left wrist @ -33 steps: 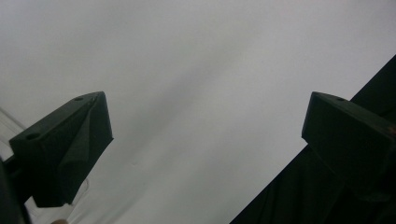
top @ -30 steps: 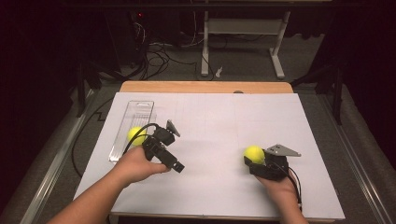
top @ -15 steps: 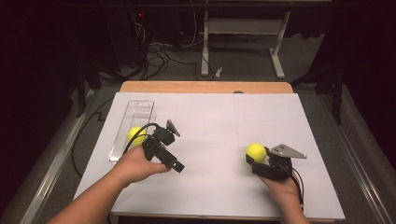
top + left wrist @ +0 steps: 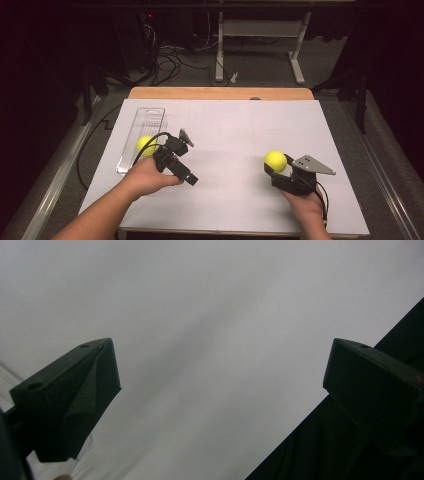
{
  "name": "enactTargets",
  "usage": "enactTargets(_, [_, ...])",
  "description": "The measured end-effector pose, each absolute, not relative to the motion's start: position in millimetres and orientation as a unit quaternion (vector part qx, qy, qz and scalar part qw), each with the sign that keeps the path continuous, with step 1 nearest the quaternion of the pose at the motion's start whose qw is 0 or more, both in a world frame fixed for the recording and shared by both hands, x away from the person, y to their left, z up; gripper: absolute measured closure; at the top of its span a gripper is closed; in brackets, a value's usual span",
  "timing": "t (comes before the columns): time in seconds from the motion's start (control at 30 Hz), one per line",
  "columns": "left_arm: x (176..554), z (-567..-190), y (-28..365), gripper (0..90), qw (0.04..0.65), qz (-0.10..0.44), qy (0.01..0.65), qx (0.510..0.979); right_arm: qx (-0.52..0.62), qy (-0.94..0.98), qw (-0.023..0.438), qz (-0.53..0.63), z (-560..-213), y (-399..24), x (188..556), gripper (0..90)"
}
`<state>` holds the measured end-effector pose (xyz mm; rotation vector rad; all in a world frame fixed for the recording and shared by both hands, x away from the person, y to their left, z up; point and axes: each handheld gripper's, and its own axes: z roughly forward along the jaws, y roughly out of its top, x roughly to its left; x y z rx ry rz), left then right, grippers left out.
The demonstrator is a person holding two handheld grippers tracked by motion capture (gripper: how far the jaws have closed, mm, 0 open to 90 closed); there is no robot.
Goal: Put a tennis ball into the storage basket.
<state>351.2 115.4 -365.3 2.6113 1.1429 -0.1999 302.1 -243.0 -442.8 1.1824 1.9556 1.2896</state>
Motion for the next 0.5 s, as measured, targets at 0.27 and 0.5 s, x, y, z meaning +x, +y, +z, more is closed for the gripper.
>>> enactTargets(0.27, [350, -367, 114, 2.8, 0.143, -0.071, 0.394, 0.905, 0.409, 0.731, 0.253, 0.483, -437, -226, 297, 27.4])
enactTargets(0.5, [351, -368, 117, 2.8, 0.142, -0.074, 0.396, 0.904, 0.394, 0.744, 0.245, 0.482, -431, -211, 298, 27.4])
